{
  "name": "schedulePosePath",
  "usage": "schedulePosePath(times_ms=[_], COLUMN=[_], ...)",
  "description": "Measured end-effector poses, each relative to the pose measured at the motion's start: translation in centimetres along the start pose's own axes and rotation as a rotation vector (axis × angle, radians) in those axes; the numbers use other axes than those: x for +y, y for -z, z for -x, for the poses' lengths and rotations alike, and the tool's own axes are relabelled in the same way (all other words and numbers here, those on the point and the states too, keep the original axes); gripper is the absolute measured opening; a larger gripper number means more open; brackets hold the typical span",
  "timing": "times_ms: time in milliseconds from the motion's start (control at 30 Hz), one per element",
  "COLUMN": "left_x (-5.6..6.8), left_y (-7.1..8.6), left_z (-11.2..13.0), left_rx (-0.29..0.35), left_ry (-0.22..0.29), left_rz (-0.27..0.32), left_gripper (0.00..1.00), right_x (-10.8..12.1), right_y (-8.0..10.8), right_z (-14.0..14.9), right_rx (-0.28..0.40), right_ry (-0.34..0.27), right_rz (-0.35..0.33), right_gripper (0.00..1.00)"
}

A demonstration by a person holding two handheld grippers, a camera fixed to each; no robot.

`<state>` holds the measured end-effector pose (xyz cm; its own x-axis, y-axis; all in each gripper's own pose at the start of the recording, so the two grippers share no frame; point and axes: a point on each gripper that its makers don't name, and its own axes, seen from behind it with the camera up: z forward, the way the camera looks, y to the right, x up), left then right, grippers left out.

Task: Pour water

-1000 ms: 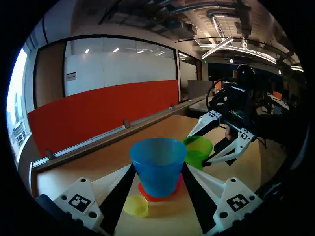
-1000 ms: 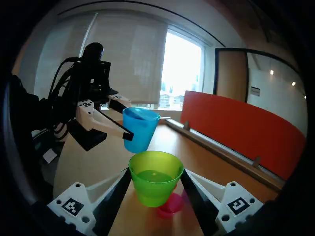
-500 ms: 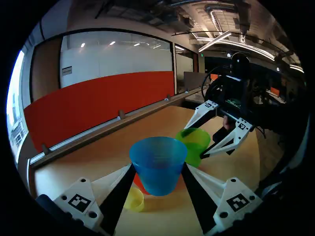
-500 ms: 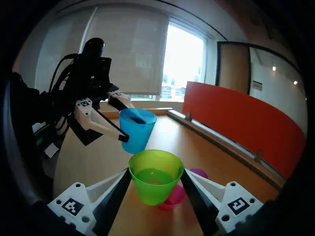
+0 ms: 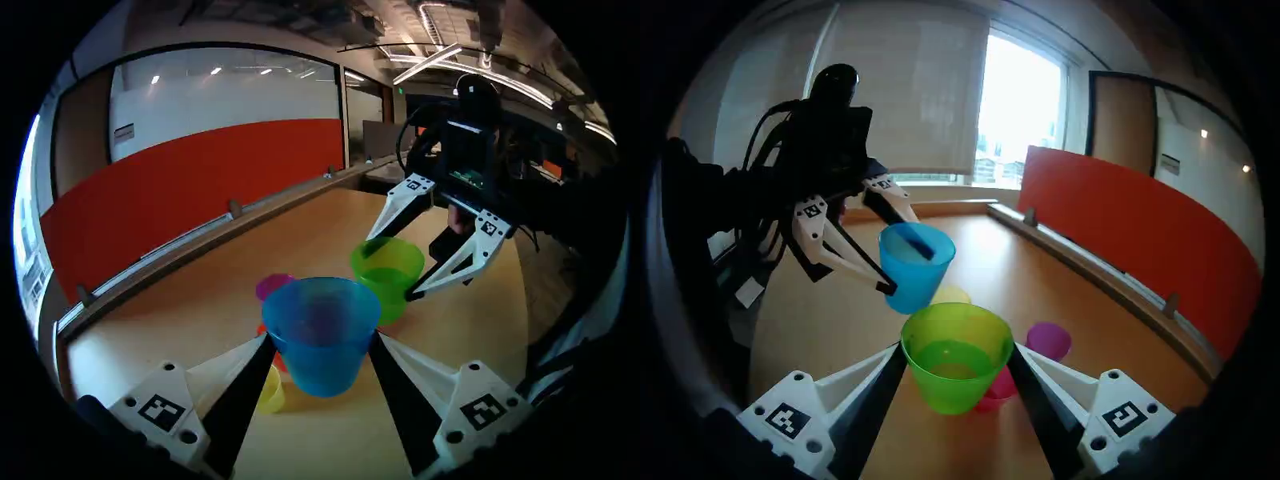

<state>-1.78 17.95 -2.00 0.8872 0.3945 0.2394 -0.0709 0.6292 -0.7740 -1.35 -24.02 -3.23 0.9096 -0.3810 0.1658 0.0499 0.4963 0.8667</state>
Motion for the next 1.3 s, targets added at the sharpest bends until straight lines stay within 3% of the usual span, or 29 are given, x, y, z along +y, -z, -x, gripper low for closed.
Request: schedulePosePath(times_ms=[667, 1300], left_x=[1.3, 1.9], left_y=[-1.6, -3.5], left_z=[5.3, 9.0], left_rx=[-0.153, -0.255], left_ry=[-0.086, -0.104], left_rz=[0.046, 0.102], left_gripper=[0.82, 0.82], right_x=[-0.7, -1.1], right_y=[-1.0, -1.7], right_z=[3.0, 6.2], right_rx=[-0.087, -0.168], right_ry=[-0.014, -0.012], right_rz=[-0.052, -0.090], right_gripper=[0.91, 0.91])
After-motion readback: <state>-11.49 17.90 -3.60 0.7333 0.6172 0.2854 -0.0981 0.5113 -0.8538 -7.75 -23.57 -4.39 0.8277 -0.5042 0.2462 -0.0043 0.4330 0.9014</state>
